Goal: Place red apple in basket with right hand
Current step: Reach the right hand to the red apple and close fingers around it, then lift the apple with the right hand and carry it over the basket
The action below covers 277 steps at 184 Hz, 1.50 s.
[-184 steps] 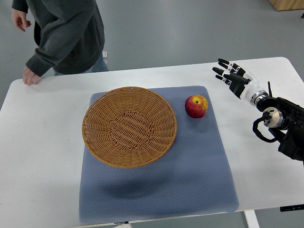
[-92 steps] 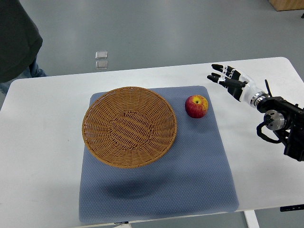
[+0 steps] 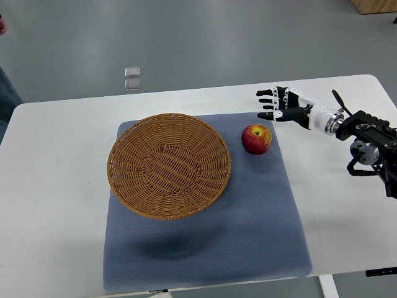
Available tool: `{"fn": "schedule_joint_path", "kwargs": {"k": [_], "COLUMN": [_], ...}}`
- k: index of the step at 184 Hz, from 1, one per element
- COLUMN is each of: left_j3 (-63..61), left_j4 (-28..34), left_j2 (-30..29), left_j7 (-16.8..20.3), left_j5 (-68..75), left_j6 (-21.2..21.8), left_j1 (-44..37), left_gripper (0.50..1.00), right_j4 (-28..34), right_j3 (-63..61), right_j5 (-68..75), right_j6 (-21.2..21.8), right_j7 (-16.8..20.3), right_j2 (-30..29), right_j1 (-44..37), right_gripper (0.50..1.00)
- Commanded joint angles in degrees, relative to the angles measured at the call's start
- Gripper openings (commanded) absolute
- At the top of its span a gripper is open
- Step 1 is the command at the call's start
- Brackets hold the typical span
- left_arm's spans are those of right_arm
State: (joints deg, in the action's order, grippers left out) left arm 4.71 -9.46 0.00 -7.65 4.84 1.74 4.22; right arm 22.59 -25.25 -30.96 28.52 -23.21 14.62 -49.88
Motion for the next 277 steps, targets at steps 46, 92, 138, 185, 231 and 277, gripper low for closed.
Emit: {"fn": "schedule_joint_path", "kwargs": {"k": [46, 92, 138, 185, 231, 277], "left_j3": [0.0, 0.0, 0.0, 0.0, 0.0, 0.0], "left_j4": [0.0, 0.1, 0.1, 0.1, 0.1, 0.2], "left_j2": [0.0, 0.0, 0.0, 0.0, 0.0, 0.0], "left_j7": [0.0, 0.0, 0.0, 0.0, 0.0, 0.0], "left_j5": [0.0, 0.0, 0.0, 0.0, 0.0, 0.0], "left_j6": [0.0, 0.0, 0.0, 0.0, 0.0, 0.0], "left_j1": [0.0, 0.0, 0.0, 0.0, 0.0, 0.0], "left_gripper": [1.000, 1.000, 1.000, 1.000, 1.000, 1.000], "right_j4": [0.1, 0.7, 1.9, 1.9, 1.8, 2.1], "right_j3": [1.3, 1.3, 3.4, 6.9, 7.4, 6.4], "right_j5": [-15.6, -20.3, -23.2, -23.3, -23.3, -22.6], "right_j6": [0.1, -0.2, -3.8, -5.5, -7.9, -10.1], "right_j7": [-3.8, -3.8, -3.6, -3.6, -3.9, -5.5], "right_j2": [0.6, 0.1, -0.4, -0.3, -0.2, 0.0], "right_j1": [-0.5, -0.5, -0.6, -0.6, -0.6, -1.9], "right_gripper": [0.909, 0.907, 0.907, 0.905, 0.631, 0.511]}}
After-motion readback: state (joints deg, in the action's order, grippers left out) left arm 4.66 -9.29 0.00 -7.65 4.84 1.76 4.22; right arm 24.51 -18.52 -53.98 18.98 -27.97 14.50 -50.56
